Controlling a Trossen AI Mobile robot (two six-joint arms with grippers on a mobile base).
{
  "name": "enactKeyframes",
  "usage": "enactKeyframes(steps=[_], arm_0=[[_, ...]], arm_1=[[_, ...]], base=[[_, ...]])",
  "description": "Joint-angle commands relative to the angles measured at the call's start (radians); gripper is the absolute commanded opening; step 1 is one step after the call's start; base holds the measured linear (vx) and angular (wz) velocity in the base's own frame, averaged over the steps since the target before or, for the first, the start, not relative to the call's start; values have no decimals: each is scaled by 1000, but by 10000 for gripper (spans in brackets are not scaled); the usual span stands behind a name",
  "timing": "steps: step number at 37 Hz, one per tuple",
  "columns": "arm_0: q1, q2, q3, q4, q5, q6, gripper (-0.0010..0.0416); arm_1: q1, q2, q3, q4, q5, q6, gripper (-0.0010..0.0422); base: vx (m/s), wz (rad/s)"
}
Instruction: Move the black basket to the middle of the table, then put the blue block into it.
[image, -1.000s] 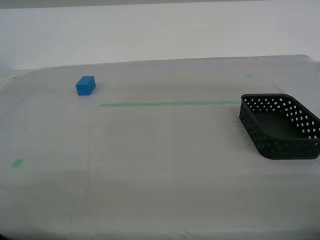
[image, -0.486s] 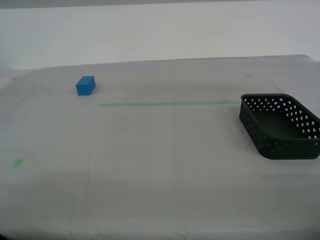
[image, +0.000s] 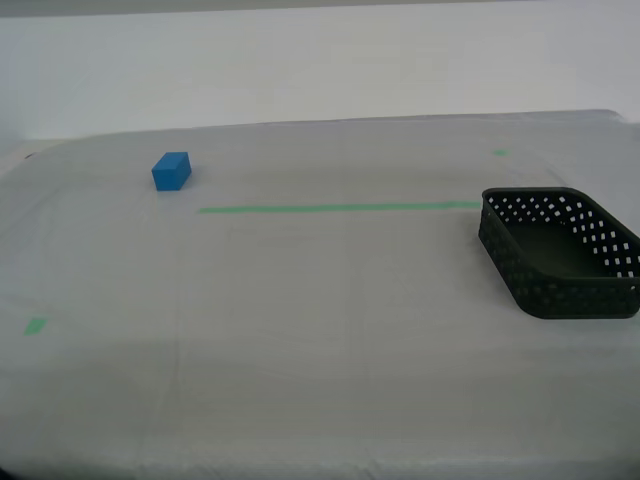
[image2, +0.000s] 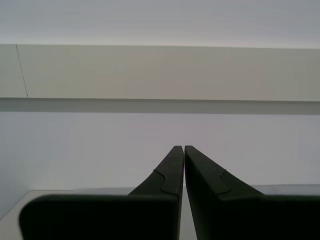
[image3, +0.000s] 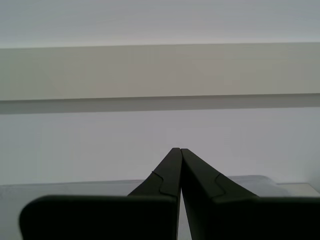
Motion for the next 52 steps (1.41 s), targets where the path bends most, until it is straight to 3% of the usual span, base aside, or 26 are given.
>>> enactKeyframes(steps=[1, 20, 40, 52], arm_0=[[1, -3, 2, 2, -1, 12, 0], [1, -21, 270, -570, -1, 20, 0], [1, -21, 582, -1067, -1, 21, 0], [1, 42, 786, -1424, 0, 48, 0]], arm_1=[[0, 0, 0, 3, 0, 1, 0], [0, 0, 0, 3, 0, 1, 0], [0, 0, 0, 3, 0, 2, 0], [0, 0, 0, 3, 0, 1, 0]], base=[[0, 0], [0, 0], [0, 0], [0, 0]])
